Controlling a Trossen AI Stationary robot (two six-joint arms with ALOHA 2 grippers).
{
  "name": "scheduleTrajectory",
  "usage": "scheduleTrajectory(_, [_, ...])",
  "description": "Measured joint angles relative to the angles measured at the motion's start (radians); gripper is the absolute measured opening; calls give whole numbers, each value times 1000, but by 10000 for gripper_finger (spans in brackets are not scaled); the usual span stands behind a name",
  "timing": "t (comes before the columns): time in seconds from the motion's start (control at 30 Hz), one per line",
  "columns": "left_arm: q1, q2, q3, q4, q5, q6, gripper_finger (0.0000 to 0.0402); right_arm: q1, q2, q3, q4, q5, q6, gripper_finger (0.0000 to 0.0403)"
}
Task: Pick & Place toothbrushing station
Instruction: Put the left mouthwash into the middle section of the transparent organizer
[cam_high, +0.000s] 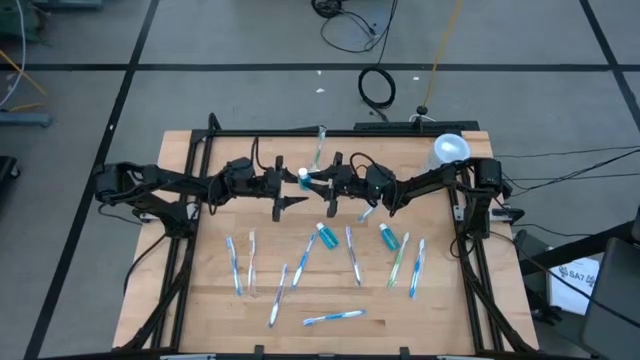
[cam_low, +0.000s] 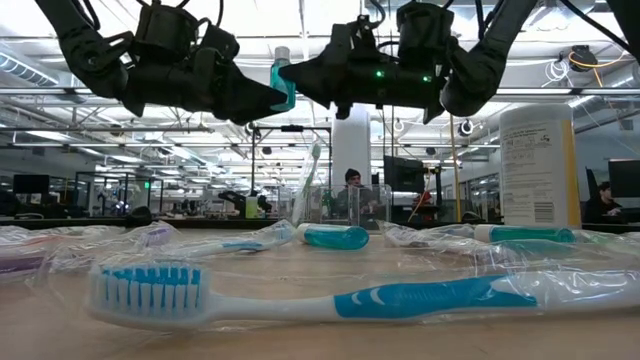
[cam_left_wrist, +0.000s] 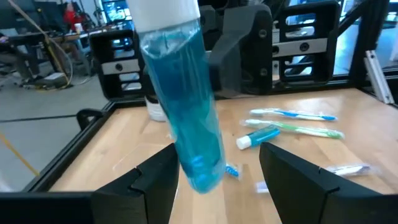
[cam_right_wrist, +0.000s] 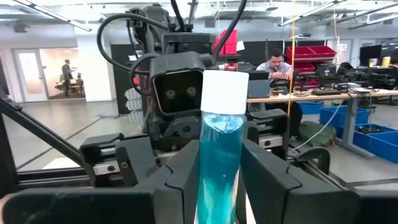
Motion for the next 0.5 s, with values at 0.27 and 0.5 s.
scheduleTrajectory(0.27, [-2,0,0,0,-7,3,190,0,0,0,-1,-2,1,100])
scheduleTrajectory(0.5, [0,0,0,0,-11,7,114,0,0,0,-1,-4,0,100])
